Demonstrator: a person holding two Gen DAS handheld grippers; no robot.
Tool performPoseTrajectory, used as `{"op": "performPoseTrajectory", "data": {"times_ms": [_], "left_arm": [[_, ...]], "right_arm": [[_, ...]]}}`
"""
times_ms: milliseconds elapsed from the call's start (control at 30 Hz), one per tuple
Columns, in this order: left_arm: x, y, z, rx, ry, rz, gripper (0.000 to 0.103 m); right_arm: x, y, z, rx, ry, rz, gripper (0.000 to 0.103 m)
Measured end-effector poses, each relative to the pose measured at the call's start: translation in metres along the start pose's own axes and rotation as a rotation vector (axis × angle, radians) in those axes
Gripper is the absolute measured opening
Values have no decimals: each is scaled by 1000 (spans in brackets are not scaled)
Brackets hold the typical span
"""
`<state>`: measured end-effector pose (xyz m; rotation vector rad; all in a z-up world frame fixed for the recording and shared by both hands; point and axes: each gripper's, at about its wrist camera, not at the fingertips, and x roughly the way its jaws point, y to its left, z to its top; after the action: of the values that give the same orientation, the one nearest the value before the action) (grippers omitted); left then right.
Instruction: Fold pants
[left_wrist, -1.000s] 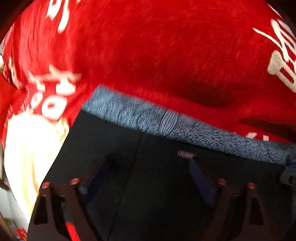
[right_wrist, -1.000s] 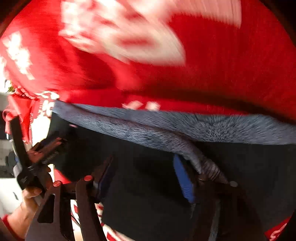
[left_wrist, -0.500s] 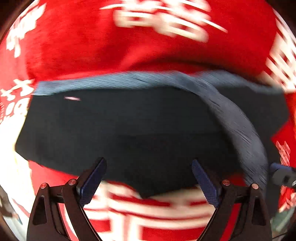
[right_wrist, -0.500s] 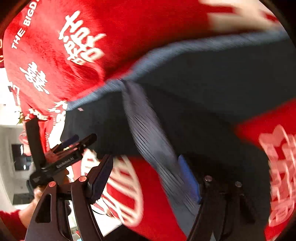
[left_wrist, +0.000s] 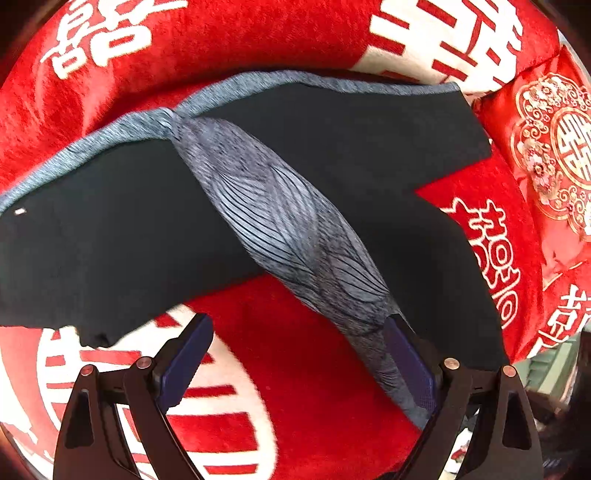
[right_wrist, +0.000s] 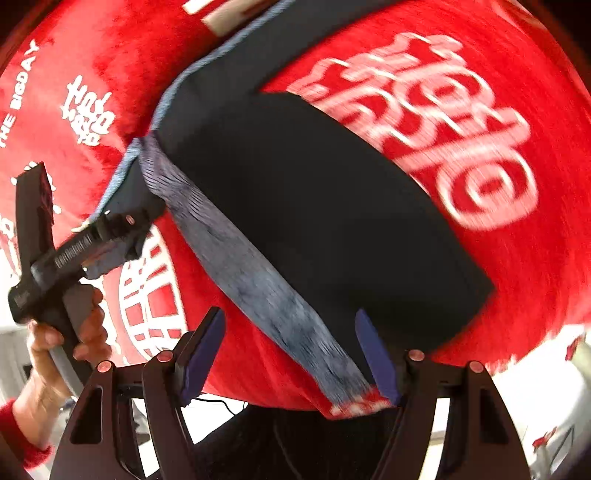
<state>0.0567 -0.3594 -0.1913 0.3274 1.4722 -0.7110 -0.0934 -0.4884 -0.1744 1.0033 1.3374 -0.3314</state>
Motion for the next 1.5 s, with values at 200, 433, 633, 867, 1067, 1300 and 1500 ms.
{"op": "performPoseTrajectory", "data": {"times_ms": [200,433,633,867,1067,1300,1500], "left_arm": [[16,-27,-17,48,49,-23,94],[28,-51,-18,94,62,-32,94],[38,-61,-24,112,63,-31,94],[25,-43,-32,103,35,-41,94],[22,-40,-27,66,42,-61,91],[23,-42,-6,-71,69,-168,23],[-8,-51,16,-127,10,-223,14]], "right_arm": [[10,-37,-49,144,-8,64,76],[19,-38,-59,175,-100,212,36],[21,-38,-62,145,-122,227,36],[36,-51,-53,155,-80,281,36],[26,-41,-39,129,-10,353,3],[-36,-19,12,-5,-36,460,3],[-89,-13,78,-54,-95,538,3]]}}
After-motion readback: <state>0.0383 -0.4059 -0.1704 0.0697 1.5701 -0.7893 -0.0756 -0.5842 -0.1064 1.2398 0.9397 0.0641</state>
